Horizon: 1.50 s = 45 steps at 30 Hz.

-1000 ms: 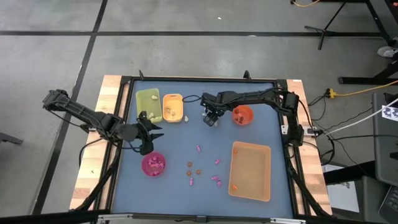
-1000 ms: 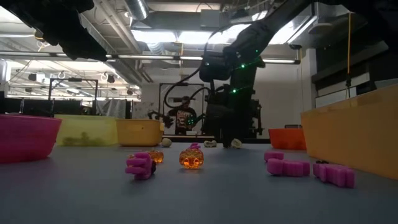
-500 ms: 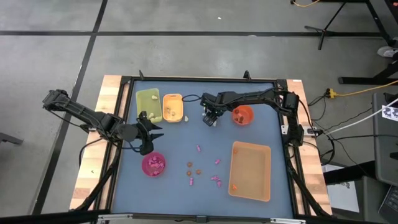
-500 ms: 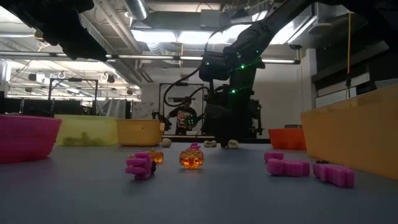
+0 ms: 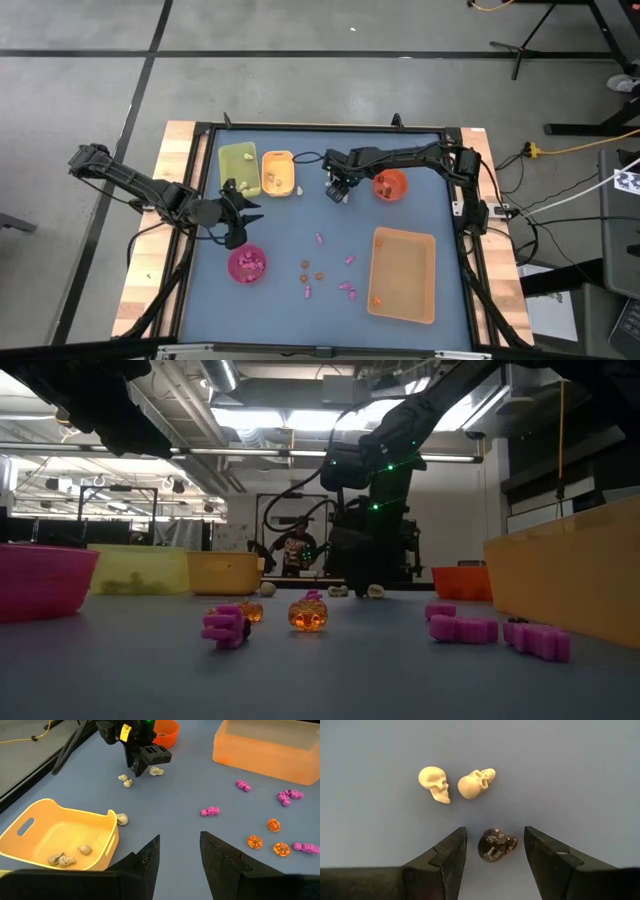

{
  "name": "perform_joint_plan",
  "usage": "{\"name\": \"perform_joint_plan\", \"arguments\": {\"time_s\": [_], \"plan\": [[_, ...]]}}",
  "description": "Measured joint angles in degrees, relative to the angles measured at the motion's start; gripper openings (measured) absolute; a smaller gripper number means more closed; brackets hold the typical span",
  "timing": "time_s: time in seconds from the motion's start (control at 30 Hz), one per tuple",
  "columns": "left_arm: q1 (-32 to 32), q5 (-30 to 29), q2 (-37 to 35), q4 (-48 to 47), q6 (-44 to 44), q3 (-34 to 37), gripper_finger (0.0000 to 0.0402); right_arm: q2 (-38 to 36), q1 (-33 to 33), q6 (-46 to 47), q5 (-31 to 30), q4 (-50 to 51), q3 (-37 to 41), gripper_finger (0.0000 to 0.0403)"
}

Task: Sort Halloween decoration
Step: Put the black skull toy into the orange bowl

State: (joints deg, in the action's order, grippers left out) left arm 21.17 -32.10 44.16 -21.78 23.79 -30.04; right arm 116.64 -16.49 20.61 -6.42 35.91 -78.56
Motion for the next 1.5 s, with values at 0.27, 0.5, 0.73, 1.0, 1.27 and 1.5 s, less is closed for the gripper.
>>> {"name": "perform_joint_plan", "arguments": {"time_s": [0.27,0.5,0.73,1.0,1.27,1.5], "plan": [[0.0,0.0,0.0,0.0,0.0,0.0,0.0125,0.0,0.0,0.6,0.0,0.1,0.0,0.0185],[0.0,0.0,0.0,0.0,0.0,0.0,0.0125,0.0,0.0,0.6,0.2,0.1,0.0,0.0115],[0.0,0.0,0.0,0.0,0.0,0.0,0.0125,0.0,0.0,0.6,0.1,0.2,0.0,0.0089],[0.0,0.0,0.0,0.0,0.0,0.0,0.0125,-0.1,-0.1,0.2,4.5,5.2,-2.5,0.0102],[0.0,0.0,0.0,0.0,0.0,0.0,0.0125,-0.1,0.0,-3.2,4.5,22.6,-13.2,0.0103],[0.0,0.0,0.0,0.0,0.0,0.0,0.0125,-0.2,0.1,-5.5,4.5,34.4,-20.0,0.0103]]}}
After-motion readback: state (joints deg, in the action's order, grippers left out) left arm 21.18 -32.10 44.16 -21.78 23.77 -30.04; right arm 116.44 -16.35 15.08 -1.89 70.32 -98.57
